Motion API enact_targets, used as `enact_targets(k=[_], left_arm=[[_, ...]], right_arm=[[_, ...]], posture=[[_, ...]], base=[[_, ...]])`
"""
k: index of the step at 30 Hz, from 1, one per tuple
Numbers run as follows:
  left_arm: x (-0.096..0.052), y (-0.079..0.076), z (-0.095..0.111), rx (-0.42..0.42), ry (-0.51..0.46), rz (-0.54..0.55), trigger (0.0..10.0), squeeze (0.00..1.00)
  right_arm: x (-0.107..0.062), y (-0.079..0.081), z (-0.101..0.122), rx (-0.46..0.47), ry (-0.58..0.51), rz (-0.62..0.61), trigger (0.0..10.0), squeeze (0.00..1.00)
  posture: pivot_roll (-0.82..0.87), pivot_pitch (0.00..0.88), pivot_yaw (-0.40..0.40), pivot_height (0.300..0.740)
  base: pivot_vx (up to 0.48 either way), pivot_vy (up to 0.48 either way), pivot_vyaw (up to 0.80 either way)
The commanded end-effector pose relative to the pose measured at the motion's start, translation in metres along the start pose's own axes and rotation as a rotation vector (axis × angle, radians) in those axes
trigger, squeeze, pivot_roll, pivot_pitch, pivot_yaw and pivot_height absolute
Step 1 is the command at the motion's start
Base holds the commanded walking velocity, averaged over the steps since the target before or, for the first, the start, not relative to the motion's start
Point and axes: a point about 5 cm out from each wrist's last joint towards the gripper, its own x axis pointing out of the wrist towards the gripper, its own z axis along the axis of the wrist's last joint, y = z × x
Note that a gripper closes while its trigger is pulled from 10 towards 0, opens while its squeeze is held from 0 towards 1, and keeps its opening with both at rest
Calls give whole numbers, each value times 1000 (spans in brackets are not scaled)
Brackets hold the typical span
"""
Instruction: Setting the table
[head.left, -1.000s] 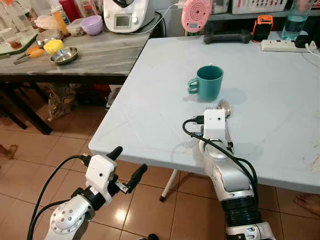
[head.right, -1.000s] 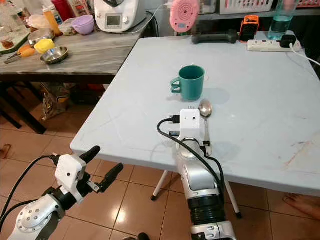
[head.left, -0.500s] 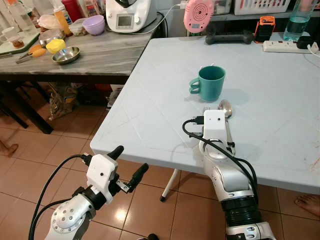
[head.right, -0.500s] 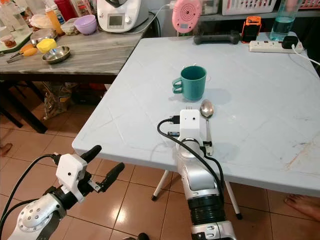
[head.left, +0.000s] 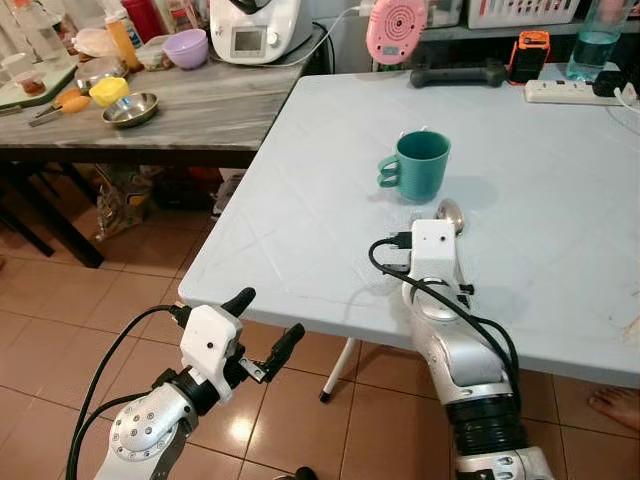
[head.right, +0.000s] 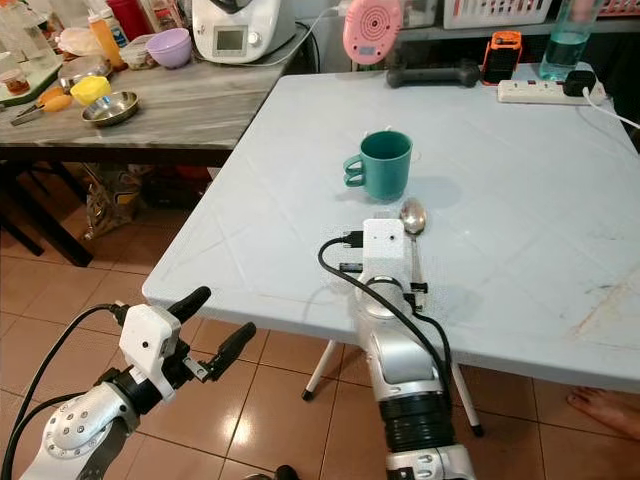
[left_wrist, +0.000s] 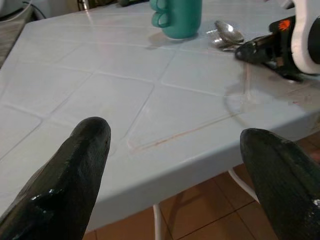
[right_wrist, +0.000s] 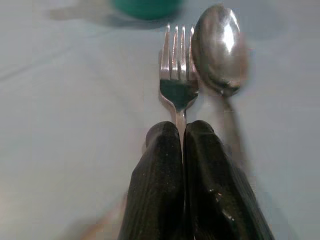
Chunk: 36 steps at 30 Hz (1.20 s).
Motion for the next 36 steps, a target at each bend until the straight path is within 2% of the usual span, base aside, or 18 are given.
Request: enact_targets(k=[1,8,9,11,12,13,14,15,16,17,18,24,25,27,32,36], left_arm=[[-2,2,-3,0,8,7,10000,0],[1,6,-4,2,3,44,10000,0],[1,7,-4,2,1,58,10000,0],[2,8,-4,3,0,66,10000,0],[3,9,-4,2,-3,79,10000,0],[4,11,-4,0,-9,98,10000,0],[5,11,-4,-1,-12,108,10000,0],[5,12,-4,-1,-14,114,10000,0],[6,12,-5,0,-14,119,10000,0],[6,12,-5,3,-13,125,10000,0],[6,12,-5,4,-14,133,10000,0],[7,19,-3,18,-35,199,10000,0],[7,24,-2,19,-36,247,10000,0],[7,27,-2,15,-40,286,10000,0],[6,43,-2,13,-51,467,10000,0],[8,46,-2,3,-56,524,10000,0]], right_arm=[[-2,-1,1,6,-13,-5,0,0],[0,-6,4,21,-42,-1,0,0],[0,-5,7,43,-62,17,431,0],[-1,-5,10,59,-75,28,431,0],[-2,-4,15,65,-99,36,784,0],[-4,-2,24,98,-148,74,1725,0],[-6,1,30,111,-179,107,3451,0],[-7,2,33,119,-199,129,3451,0],[-8,3,36,113,-219,137,4627,0],[-9,4,38,103,-234,138,4627,0],[-13,10,46,126,-281,231,10000,0],[-22,12,60,91,-385,279,10000,0],[-24,12,61,77,-409,294,10000,0],[-26,12,60,54,-429,302,10000,0],[-34,7,53,-9,-480,334,10000,0],[-37,1,49,-57,-505,313,10000,0]], posture=[[-226,120,153,740],[-229,119,151,740],[-229,119,151,740],[-229,119,151,740],[-229,119,151,740],[-229,119,151,740],[-234,112,150,740],[-234,112,150,740],[-234,112,150,740],[-234,112,150,740],[-234,109,148,740],[-226,107,140,740],[-226,105,139,740],[-226,103,139,740],[-229,100,135,740],[-230,102,131,740]], base=[[0,0,0],[0,0,0],[0,0,0],[0,0,0],[0,0,0],[0,0,0],[0,0,0],[0,0,0],[0,0,0],[0,0,0],[0,0,0],[0,0,0],[0,0,0],[0,0,0],[0,0,0],[0,0,0]])
